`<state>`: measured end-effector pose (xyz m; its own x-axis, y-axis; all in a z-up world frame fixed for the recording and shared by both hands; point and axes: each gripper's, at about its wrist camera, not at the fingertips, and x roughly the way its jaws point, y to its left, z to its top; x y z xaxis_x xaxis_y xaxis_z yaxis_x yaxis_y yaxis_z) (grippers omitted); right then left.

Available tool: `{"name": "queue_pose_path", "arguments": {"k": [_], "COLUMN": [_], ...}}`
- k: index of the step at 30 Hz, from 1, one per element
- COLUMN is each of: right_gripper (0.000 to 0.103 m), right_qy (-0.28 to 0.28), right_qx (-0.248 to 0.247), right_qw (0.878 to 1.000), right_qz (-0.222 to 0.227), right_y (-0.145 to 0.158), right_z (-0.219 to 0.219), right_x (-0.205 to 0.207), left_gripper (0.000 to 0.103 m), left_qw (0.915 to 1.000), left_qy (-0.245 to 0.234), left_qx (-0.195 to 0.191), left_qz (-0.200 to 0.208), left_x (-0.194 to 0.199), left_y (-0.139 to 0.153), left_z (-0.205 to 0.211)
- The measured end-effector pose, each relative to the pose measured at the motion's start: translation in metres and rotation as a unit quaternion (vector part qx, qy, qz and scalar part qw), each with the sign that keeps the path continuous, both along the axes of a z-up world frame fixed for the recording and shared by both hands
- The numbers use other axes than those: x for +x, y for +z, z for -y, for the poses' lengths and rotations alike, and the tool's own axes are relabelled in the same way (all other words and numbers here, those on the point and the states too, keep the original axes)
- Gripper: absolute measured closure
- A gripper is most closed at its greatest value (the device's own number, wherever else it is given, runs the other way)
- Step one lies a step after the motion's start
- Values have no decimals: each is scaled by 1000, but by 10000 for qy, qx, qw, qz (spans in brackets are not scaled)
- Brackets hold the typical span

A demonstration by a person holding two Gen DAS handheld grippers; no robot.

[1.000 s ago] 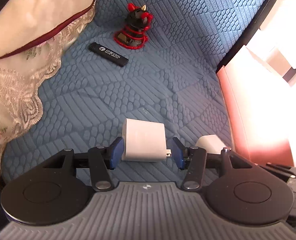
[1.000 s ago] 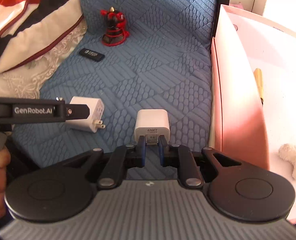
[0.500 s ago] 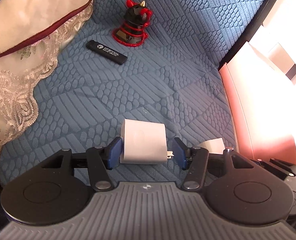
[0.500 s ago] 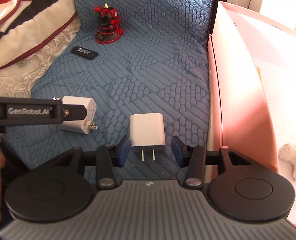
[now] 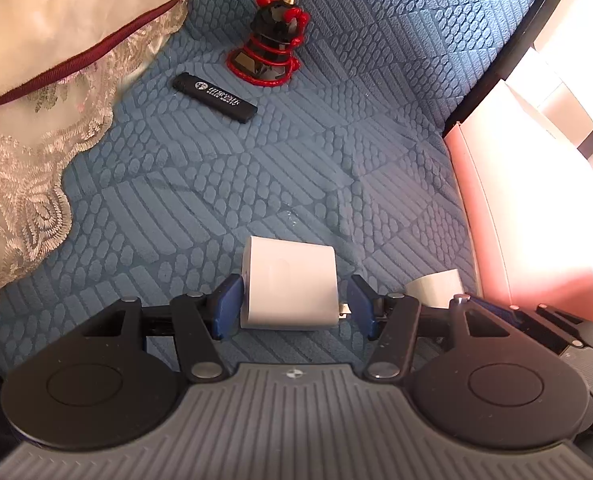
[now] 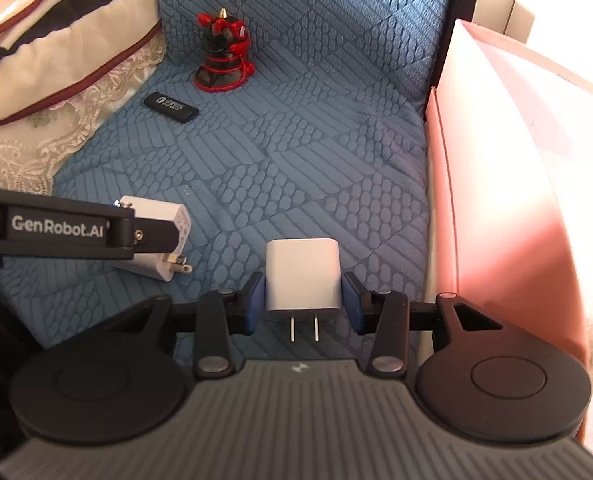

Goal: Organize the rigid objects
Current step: 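Lift both held chargers off the mat and carry them toward the pink box, then lower both chargers into the pink box and open both grippers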

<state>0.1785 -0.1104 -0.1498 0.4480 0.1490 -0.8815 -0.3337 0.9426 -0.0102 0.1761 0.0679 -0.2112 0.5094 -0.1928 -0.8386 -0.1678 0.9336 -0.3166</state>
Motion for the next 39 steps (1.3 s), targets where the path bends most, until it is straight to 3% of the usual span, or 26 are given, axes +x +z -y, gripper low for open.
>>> {"name": "queue_pose_path", "arguments": {"k": [12, 20, 35, 39], "right_gripper": [58, 58, 58, 58], "right_qy": [-90, -163, -251, -303], "right_qx": [-46, -118, -171, -112], "right_qw": [9999, 9998, 9995, 9995], "right_qz": [41, -86, 42, 1], "right_y": [-4, -4, 22, 22], "right_z": [7, 4, 10, 13], "right_x": [-1, 3, 7, 2], "left_gripper": [40, 40, 45, 45], "left_qw": [9998, 9999, 9999, 9998], "left_qy": [-8, 109, 42, 110], "left_qx": [173, 19, 91, -53], "left_qz": [43, 49, 115, 160], "left_x": [5, 8, 7, 5], "left_y": [-4, -2, -2, 5], "left_z": [4, -5, -1, -6]}}
